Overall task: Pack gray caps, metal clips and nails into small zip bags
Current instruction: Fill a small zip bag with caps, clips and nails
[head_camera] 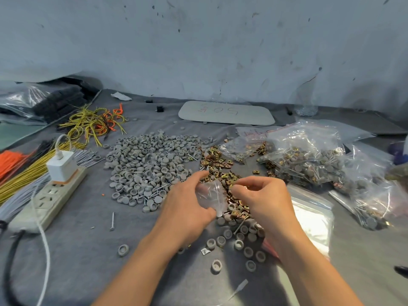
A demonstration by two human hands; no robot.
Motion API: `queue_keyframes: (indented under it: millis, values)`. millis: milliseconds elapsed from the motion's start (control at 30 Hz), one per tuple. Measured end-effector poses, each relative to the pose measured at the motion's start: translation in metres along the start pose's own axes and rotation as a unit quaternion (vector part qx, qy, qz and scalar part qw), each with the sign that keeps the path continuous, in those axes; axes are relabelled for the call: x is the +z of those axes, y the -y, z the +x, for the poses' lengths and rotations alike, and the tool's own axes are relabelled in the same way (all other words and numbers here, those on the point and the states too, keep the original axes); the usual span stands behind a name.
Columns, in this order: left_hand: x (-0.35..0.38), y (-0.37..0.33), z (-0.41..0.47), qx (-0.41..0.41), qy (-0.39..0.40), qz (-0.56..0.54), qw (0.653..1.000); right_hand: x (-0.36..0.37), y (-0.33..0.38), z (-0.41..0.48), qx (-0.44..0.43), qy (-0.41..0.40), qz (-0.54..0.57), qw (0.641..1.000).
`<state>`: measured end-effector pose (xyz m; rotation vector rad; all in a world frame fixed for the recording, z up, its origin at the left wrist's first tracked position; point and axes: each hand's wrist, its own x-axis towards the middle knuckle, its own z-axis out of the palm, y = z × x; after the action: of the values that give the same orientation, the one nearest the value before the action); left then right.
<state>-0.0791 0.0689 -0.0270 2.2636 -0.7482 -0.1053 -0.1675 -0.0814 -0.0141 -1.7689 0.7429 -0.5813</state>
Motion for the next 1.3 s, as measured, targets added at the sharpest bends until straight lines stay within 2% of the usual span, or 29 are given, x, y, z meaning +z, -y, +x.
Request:
queue_keyframes:
  millis: [133, 200, 300, 400, 500, 600, 633, 700, 833, 900, 1000, 1067, 1133, 1233, 1300]
  values:
    - [0.0, 0.0, -0.002, 0.016, -0.008, -0.029, 0.999, 0.017, 0.008, 0.002, -0.111, 0.113, -0.078, 0.984]
    - [-0.001, 0.001, -0.001, 0.016, -0.022, -0.049, 0.998, 0.023, 0.011, 0.002, -0.131, 0.158, -0.05, 0.977]
    - [-0.005, 0.006, 0.0, 0.008, -0.068, -0.086, 0.994, 0.021, 0.014, 0.005, -0.049, 0.127, 0.071, 0.988]
    - [-0.01, 0.007, 0.003, -0.017, -0.099, -0.167, 0.981, 0.01, 0.011, 0.012, 0.077, 0.063, 0.103, 0.99]
    - [-0.02, 0.006, 0.006, -0.034, -0.143, -0.295, 0.944, 0.006, 0.009, 0.013, 0.167, 0.041, 0.151, 0.973]
    - [-0.03, 0.007, 0.009, -0.011, -0.242, -0.378, 0.893, 0.008, 0.01, 0.009, 0.174, 0.052, 0.249, 0.951]
    - [-0.033, 0.007, 0.008, 0.004, -0.274, -0.361, 0.891, 0.008, 0.011, 0.009, 0.167, 0.057, 0.27, 0.947]
    - [-0.034, 0.009, 0.006, 0.028, -0.3, -0.272, 0.914, 0.007, 0.01, 0.009, 0.158, 0.064, 0.291, 0.941]
    - [-0.018, 0.009, 0.001, 0.011, -0.2, -0.043, 0.979, 0.008, 0.015, 0.003, 0.108, 0.061, 0.328, 0.937]
    - [-0.007, 0.007, 0.0, 0.002, -0.153, 0.0, 0.988, 0.008, 0.018, 0.0, 0.046, 0.063, 0.296, 0.952]
    - [-0.002, 0.004, 0.0, 0.012, -0.119, -0.003, 0.993, 0.013, 0.019, -0.006, -0.093, 0.051, 0.063, 0.992]
    - [-0.001, 0.004, 0.0, 0.023, -0.092, -0.021, 0.995, 0.019, 0.019, -0.009, -0.158, 0.037, -0.057, 0.985]
    - [-0.001, 0.004, 0.0, 0.03, -0.062, -0.027, 0.997, 0.023, 0.021, -0.01, -0.197, 0.046, -0.092, 0.975]
    - [-0.001, 0.006, 0.0, 0.047, -0.061, -0.05, 0.996, 0.03, 0.022, -0.009, -0.234, 0.108, -0.115, 0.959]
    - [-0.002, 0.009, 0.001, 0.047, -0.08, -0.071, 0.993, 0.028, 0.024, -0.008, -0.216, 0.12, -0.074, 0.966]
